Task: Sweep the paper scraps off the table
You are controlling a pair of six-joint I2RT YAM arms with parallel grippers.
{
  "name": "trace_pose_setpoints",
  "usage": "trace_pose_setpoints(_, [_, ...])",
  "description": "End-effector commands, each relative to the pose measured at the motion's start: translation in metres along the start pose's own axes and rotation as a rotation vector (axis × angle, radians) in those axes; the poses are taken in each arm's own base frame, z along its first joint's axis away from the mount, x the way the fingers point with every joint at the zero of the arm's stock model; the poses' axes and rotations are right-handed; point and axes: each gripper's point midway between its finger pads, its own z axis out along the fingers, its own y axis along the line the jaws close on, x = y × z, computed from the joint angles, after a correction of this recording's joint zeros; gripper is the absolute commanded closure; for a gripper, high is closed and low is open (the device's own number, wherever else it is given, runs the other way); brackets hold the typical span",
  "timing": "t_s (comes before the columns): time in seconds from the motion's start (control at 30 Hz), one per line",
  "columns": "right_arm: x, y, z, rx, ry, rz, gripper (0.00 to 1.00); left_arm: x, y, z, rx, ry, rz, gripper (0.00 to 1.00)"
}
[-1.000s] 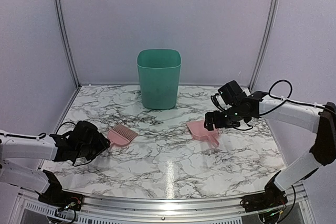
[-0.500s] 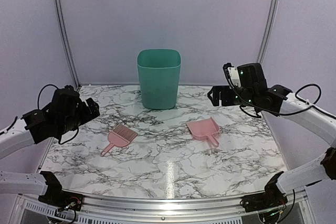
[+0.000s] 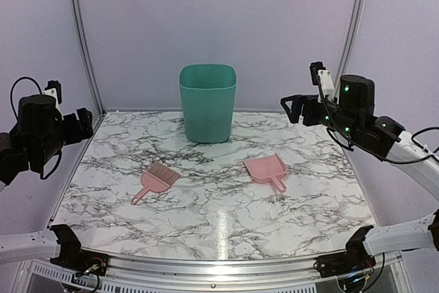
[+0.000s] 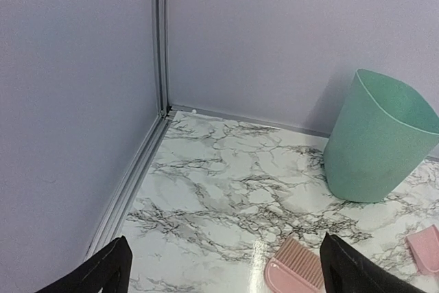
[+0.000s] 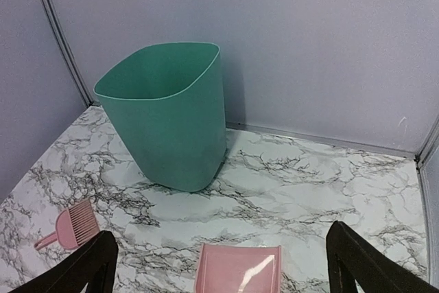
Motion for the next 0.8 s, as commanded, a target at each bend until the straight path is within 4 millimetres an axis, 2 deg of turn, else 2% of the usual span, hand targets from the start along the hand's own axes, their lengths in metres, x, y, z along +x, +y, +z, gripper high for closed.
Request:
trace_pose_setpoints(0.0, [-0.001,-0.001,-0.001,-0.007,-0.023,-0.006,0.01,0.021,0.034,-0.006,-0.107,0.009,0.102,0.01])
trace_pose_setpoints(0.13, [0.002,-0.001,-0.001,-0.012,-0.025,-0.002,0.01,0.04,0.043,-0.007,-0.11,0.016,0.087,0.01])
trace_pose_setpoints(0.43, [0.006,-0.002,-0.001,-0.01,-0.018,0.003,0.01,0.064,0.056,-0.007,-0.121,0.018,0.061,0.01])
trace_pose_setpoints(0.77, [0.009,-0.005,-0.003,0.003,-0.015,0.018,0.01,0.067,0.055,-0.009,-0.093,0.007,0.043,0.01])
